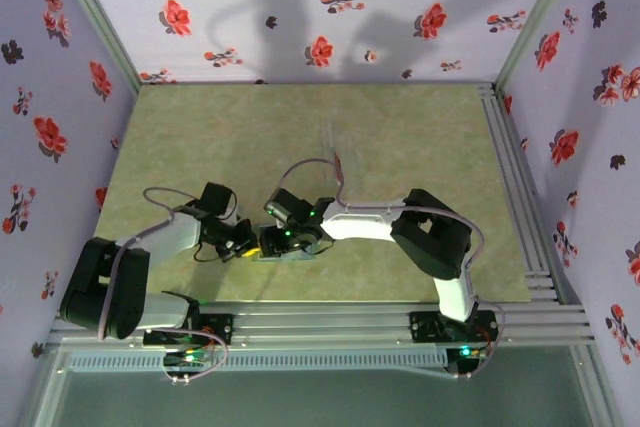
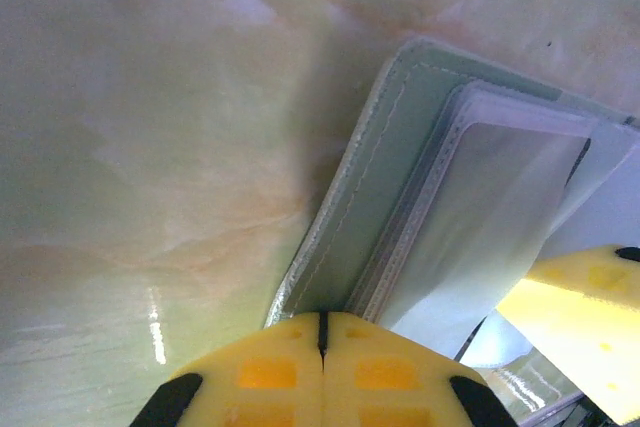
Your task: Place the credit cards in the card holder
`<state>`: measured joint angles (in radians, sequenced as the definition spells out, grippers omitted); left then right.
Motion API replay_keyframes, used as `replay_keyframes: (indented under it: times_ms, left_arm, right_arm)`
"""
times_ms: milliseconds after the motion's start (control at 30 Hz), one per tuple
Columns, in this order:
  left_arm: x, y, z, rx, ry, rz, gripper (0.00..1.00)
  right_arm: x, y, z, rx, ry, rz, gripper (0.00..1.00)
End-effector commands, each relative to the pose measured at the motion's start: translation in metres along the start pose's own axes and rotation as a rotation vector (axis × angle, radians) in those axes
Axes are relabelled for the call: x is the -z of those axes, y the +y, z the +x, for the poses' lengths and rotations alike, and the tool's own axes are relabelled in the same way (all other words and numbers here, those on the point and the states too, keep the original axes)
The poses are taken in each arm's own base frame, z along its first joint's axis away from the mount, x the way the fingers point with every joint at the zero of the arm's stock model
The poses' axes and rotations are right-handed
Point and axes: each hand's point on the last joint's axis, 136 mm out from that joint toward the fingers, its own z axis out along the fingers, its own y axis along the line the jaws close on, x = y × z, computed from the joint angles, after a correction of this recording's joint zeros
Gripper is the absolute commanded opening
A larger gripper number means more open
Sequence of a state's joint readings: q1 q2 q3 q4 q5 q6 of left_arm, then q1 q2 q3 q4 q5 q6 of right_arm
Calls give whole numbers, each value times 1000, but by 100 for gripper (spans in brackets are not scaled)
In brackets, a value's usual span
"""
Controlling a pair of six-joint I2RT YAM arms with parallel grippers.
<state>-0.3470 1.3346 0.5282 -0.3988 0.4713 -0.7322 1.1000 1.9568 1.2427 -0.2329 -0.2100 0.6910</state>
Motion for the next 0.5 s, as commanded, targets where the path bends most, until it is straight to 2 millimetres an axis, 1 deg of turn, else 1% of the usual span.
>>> replay_keyframes:
  times_ms: [0,133,233,333,467]
  left_arm:
    - [0,-24,11,-37,52,102,0]
    - [7,-21,9,-33,21,89,0]
    - [12,-21,6,-33,14,82,0]
    - [18,-24,3,-42,0,79,1]
    - [21,-28,0,-51,-15,84,2]
  right_arm:
    - [7,13,-2,51,-41,-19,55]
    - [24,-8,2,54,-68,74,55]
    - [31,-23,9,47,-76,108,58]
    - [26,-41,19,17,-64,144,60]
    - [21,-53,28,-7,-62,162,62]
